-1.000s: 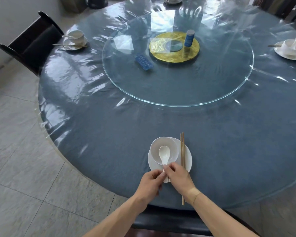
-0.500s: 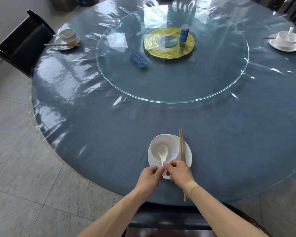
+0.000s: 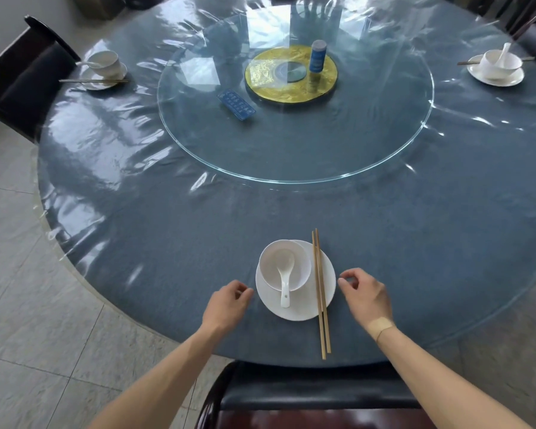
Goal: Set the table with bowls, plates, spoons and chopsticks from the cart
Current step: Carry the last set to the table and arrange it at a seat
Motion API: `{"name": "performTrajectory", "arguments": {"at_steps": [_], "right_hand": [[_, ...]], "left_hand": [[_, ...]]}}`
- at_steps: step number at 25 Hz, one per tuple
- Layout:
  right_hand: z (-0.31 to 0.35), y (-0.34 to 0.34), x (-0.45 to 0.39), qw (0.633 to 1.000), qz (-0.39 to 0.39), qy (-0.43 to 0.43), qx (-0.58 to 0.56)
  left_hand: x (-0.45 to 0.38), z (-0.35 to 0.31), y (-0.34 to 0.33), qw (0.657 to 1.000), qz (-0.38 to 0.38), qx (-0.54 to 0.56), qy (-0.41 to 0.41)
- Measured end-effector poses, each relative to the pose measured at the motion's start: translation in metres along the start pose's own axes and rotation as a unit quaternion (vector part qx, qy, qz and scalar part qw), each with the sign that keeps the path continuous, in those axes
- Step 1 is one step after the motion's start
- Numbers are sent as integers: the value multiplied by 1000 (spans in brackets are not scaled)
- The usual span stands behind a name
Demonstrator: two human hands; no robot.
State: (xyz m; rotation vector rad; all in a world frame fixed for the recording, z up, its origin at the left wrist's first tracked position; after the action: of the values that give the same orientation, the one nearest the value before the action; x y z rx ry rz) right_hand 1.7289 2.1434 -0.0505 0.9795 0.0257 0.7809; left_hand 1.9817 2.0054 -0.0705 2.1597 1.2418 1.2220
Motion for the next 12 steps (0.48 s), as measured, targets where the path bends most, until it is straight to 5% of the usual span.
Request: {"name": "performTrajectory", "arguments": {"at_steps": [5,12], "right_hand": [[-16,-9,-12,992,101,4,71],[-10,-20,-15,989,150,4,-14]], "left_hand": [[-13,-10,-9,999,-5,-27,-21],[-16,-18,-26,998,-32,-16,-51]]}}
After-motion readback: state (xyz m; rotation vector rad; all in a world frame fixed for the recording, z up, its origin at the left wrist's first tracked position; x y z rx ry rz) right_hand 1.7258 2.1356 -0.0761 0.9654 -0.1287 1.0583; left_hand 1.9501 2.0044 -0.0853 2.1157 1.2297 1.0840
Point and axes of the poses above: each hand's wrist, its own x-axis away from the middle knuckle, its own y-axis out of the back of the hand, z = x × y, the point moved 2 cm from there along -x, towards the middle knuckle, and after that the axes turned 3 degrees about -z, right-handed, at the moved point
